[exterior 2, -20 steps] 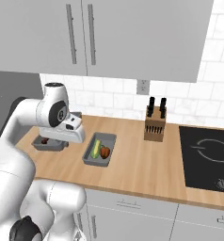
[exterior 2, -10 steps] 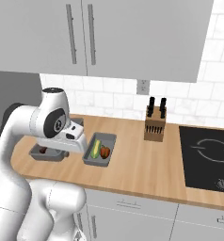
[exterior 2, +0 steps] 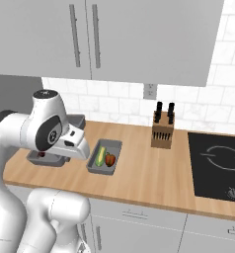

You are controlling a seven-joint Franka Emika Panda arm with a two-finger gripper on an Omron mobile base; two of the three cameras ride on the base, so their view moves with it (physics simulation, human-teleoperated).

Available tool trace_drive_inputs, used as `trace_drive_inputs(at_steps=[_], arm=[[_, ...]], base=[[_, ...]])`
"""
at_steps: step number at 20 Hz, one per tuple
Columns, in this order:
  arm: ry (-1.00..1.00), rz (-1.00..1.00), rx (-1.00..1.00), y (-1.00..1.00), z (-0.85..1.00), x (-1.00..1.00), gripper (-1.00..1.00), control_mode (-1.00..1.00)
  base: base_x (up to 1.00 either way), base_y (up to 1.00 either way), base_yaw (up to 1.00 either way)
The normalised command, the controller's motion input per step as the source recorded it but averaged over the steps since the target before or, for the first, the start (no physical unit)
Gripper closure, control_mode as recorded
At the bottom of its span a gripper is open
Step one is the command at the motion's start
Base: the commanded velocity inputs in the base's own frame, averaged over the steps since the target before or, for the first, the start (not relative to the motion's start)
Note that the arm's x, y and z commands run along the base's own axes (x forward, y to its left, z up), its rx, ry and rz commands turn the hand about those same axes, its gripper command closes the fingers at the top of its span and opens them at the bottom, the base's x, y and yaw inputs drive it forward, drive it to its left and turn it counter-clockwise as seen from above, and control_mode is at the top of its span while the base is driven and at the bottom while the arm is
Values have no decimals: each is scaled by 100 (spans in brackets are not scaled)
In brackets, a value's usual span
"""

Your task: Take the meat container that has the chicken drumstick and place it on the second highest rack of the freezer. Then take the vegetable container that has the corn and bell pepper and place it on the highest rack of the freezer.

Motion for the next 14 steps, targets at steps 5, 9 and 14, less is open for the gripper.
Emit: trace_drive_inputs(at_steps=[5, 9, 14], arm=[[-3, 0, 0, -16, 8, -38, 100, -100], [-1, 0, 0, 0, 0, -3, 100, -100], [0, 0, 0, 0, 0, 0, 100, -100]], base=[[0, 0, 0], [0, 0, 0], [0, 0, 0]])
